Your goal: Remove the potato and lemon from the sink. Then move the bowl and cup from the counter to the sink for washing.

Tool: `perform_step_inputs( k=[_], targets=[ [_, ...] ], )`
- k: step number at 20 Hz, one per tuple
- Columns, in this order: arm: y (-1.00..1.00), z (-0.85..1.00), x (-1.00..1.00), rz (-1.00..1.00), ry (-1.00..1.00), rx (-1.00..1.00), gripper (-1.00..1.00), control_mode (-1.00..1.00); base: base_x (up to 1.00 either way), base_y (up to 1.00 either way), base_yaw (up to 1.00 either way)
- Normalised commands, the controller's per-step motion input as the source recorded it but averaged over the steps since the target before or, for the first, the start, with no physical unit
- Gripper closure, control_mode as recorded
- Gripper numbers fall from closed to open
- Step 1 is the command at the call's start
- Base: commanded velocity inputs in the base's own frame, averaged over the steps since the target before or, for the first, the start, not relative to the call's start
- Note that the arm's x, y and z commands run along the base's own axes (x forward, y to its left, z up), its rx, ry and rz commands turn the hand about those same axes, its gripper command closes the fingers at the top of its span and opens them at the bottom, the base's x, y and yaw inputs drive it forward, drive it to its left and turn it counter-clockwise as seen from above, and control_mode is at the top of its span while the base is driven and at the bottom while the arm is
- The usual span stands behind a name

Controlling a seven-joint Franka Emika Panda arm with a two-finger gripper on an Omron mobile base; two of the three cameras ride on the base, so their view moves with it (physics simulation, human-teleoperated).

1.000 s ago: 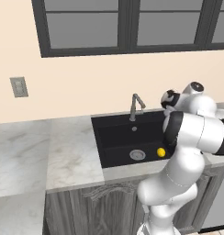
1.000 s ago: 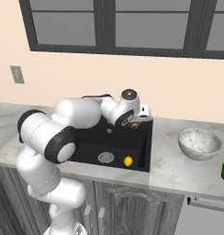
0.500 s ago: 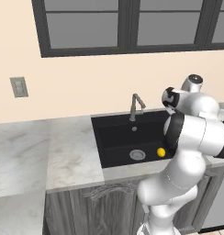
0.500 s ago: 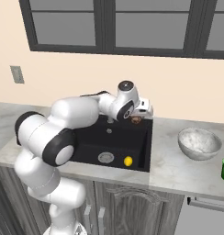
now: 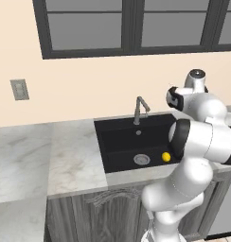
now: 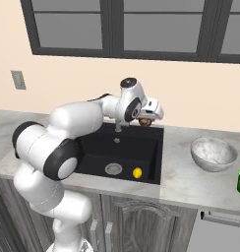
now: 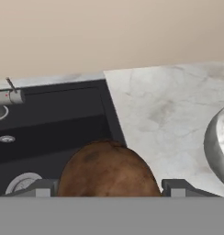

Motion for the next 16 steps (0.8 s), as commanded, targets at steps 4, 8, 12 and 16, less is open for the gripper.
perform_step_inputs(
  k=[4,8,12,16],
  targets=[
    [-0.16,0.28,-0.17,-0.02,0.0,0.0,1.0,-1.0,0.0,0.0,0.0],
    [-0.1,0.22,-0.22,-0.08,0.0,0.03,1.0,-1.0,0.0,0.0,0.0],
    [-0.1,0.13,-0.26,-0.11,0.02,0.09,1.0,-1.0,0.0,0.0,0.0],
    [-0.08,0.07,-0.27,-0.13,0.02,0.12,1.0,-1.0,0.0,0.0,0.0]
  ],
)
